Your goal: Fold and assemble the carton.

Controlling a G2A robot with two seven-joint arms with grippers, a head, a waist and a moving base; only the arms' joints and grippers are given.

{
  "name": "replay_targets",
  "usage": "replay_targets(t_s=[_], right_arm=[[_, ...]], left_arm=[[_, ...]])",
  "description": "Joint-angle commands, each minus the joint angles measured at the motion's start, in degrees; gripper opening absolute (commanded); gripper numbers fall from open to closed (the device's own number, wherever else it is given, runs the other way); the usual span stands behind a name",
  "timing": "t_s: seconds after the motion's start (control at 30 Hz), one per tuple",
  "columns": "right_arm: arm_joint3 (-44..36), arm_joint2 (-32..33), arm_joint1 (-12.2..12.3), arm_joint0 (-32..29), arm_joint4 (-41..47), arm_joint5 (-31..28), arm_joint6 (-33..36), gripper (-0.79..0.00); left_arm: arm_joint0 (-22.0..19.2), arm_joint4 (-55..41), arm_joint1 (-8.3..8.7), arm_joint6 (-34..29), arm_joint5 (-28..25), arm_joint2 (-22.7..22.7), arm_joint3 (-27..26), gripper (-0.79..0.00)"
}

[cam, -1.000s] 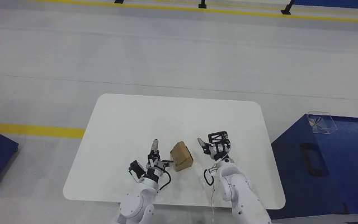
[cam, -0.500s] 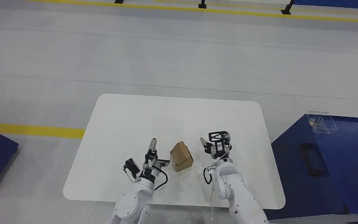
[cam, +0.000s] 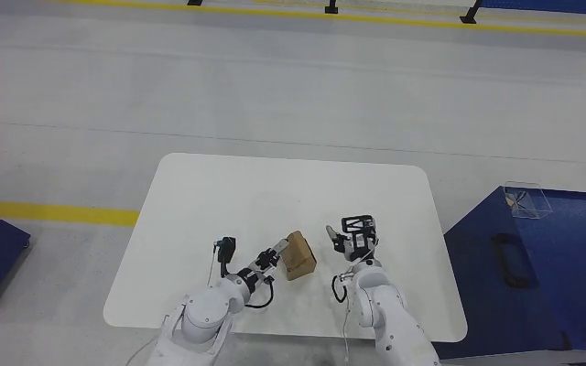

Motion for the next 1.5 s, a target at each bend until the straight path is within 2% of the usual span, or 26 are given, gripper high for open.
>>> replay_targets(t_s=[0.0,0.13,0.2,0.27,0.47,0.6,0.7,0.83,1.13,1.3,1.47], right_arm=[[0.3,-0.2,-0.1,0.3,0.0,-0.1,0.0,0.000],[0.6,-0.9,-0.1,0.7,-0.3,-0.7,-0.1,0.000],[0.5,-1.2,-0.1,0.6,-0.6,-1.1,-0.4,0.000],[0.5,-1.3,-0.2,0.7,-0.8,-1.2,-0.5,0.000],[1.0,-1.7,-0.2,1.0,-1.2,-1.7,-0.4,0.000],[0.7,-1.9,-0.1,0.8,-1.9,-3.0,-0.7,0.000],[0.5,-2.0,0.0,0.6,-2.3,-3.9,-0.2,0.000],[0.5,-2.2,-0.1,0.7,-2.3,-3.4,0.1,0.000],[4.0,-3.7,-0.4,3.1,-2.6,-3.9,2.3,0.000],[5.2,-4.2,-0.6,3.7,-2.3,-4.4,2.5,0.000],[6.2,-4.4,-0.6,4.1,-2.5,-4.6,2.7,0.000]], left_arm=[[-1.1,1.3,-0.03,0.8,0.4,0.8,1.9,-0.268],[-2.4,0.5,-0.34,1.7,-0.3,2.4,4.8,-0.240],[-2.8,-0.7,-0.48,2.3,-1.1,2.8,5.7,-0.200],[-3.1,-2.5,-0.63,2.0,-2.0,3.1,6.6,-0.222],[-3.8,-4.3,-0.94,3.1,-4.5,4.5,8.6,-0.185],[-4.2,-4.6,-1.12,4.0,-5.1,5.5,9.6,-0.222],[-4.5,-5.3,-1.26,4.6,-5.3,6.0,10.4,-0.308],[-4.7,-5.6,-1.43,5.7,-6.1,6.8,11.4,-0.351],[-4.5,-6.9,-1.55,7.4,-7.6,7.1,12.1,-0.357],[-4.4,-7.8,-1.53,7.6,-7.4,7.0,12.1,-0.406],[-4.6,-7.2,-1.54,7.9,-6.7,7.6,12.4,-0.403]])
